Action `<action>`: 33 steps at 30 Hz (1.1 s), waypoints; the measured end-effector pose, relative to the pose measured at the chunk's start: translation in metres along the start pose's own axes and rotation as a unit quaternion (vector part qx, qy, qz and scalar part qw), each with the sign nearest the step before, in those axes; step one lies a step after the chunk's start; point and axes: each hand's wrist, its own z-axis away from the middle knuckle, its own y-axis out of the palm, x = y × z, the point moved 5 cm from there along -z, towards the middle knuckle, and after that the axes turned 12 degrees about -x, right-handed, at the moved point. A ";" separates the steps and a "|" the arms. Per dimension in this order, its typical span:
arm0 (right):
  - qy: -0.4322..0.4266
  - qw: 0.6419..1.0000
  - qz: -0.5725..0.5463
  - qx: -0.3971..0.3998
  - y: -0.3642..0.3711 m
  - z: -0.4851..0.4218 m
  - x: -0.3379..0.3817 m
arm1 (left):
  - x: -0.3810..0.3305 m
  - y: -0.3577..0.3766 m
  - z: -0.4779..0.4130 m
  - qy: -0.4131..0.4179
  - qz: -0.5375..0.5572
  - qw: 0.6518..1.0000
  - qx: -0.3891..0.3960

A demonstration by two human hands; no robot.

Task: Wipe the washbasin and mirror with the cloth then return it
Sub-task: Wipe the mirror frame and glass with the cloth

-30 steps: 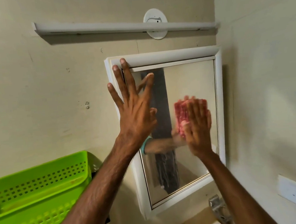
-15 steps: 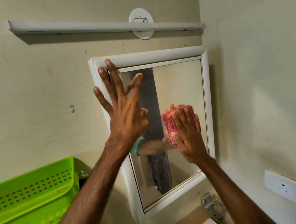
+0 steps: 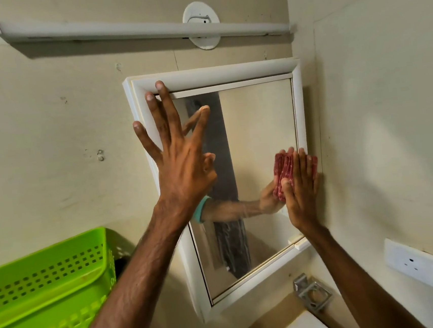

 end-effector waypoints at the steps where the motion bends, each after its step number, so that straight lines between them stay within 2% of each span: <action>1: 0.010 1.000 -0.004 0.006 0.000 0.013 -0.006 | 0.000 0.000 0.000 0.001 -0.002 1.000 0.001; 5: 0.017 1.000 -0.016 0.019 0.002 0.017 -0.008 | -0.002 0.000 0.000 0.006 0.003 1.000 -0.001; 11: -0.003 1.000 0.014 -0.021 0.005 -0.038 0.010 | 0.001 0.003 0.000 0.013 0.009 1.000 -0.008; 19: 0.027 0.999 -0.017 -0.016 0.006 0.023 -0.002 | 0.000 0.003 0.001 0.015 0.009 1.000 -0.012; 23: 0.036 0.999 -0.025 -0.023 0.012 0.038 0.029 | -0.001 0.001 0.000 0.013 0.016 1.000 -0.019; 26: -0.012 1.000 0.011 -0.004 0.018 0.059 0.078 | 0.001 0.000 0.001 0.020 0.029 0.999 -0.021; 30: -0.074 0.994 -0.053 0.067 0.021 0.107 0.151 | 0.006 -0.006 0.003 0.033 0.085 0.994 -0.056; 33: -0.156 0.980 -0.052 0.111 0.024 0.130 0.179 | 0.010 -0.012 0.008 0.033 0.143 0.986 -0.080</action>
